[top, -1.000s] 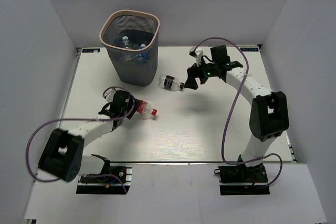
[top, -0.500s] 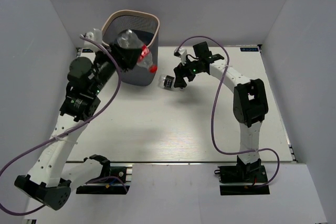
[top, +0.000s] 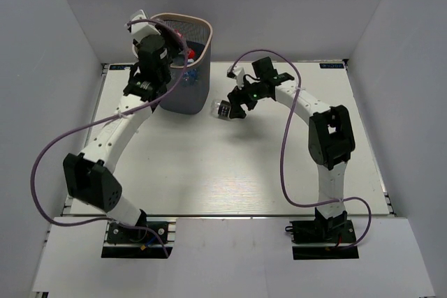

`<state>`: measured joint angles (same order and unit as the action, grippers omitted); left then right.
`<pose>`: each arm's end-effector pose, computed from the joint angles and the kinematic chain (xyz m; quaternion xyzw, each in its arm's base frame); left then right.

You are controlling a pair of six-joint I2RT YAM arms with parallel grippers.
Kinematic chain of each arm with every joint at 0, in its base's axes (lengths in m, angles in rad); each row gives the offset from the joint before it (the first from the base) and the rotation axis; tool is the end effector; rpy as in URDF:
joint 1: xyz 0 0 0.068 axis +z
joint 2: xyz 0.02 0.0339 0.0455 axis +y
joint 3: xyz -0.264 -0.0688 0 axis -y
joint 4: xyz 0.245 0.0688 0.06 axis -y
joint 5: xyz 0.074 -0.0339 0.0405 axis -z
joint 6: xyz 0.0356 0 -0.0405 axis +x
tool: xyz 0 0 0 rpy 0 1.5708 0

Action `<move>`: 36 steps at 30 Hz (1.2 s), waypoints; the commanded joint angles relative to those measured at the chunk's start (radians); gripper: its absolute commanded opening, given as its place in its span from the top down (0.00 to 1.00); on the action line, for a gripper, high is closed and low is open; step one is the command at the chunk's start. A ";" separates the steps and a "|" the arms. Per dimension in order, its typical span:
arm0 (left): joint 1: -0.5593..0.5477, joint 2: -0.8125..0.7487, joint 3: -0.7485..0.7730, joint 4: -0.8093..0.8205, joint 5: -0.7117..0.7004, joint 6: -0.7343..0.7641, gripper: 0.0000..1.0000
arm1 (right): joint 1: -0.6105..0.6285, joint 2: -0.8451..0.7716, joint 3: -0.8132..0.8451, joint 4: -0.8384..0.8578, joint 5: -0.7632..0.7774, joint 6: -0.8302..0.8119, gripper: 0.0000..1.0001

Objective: Put the plastic bottles in the bin

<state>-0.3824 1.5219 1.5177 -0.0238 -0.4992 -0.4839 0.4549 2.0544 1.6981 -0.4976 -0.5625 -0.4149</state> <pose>0.3381 -0.1176 0.4332 -0.2072 0.6851 -0.1228 0.6875 0.4064 0.2199 0.2395 -0.4673 0.7749 0.2666 0.3318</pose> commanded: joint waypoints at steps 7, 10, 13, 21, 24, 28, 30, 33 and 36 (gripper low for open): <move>0.004 0.041 0.206 -0.073 -0.102 0.037 0.00 | 0.050 0.058 0.066 0.086 0.117 -0.035 0.10; -0.009 -0.030 0.180 -0.042 -0.017 0.090 0.00 | 0.060 0.095 0.077 0.132 0.193 -0.032 0.10; -0.019 -0.110 0.128 -0.053 0.159 0.139 0.00 | 0.071 0.151 0.110 0.137 0.252 -0.035 0.10; -0.019 -0.475 -0.256 -0.363 0.513 0.134 0.00 | 0.087 0.233 0.109 0.183 0.337 -0.062 0.30; -0.019 -0.618 -0.450 -0.419 0.568 0.087 0.00 | 0.080 0.214 0.083 0.165 0.299 -0.082 0.70; -0.019 -0.738 -0.654 -0.447 0.587 0.039 0.00 | 0.067 0.066 0.029 0.067 0.169 -0.084 1.00; -0.019 -0.775 -0.704 -0.447 0.599 0.021 0.00 | 0.048 -0.058 -0.036 0.041 0.106 -0.108 1.00; -0.019 -0.784 -0.795 -0.421 0.619 0.010 0.00 | 0.037 -0.324 -0.208 0.051 -0.048 -0.199 1.00; -0.019 -0.775 -0.870 -0.389 0.640 0.010 0.00 | 0.048 -0.556 -0.319 0.197 -0.111 -0.207 1.00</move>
<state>-0.4015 0.7654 0.6811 -0.4477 0.0921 -0.4572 0.4923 1.7359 1.4109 -0.4355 -0.5129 -0.5682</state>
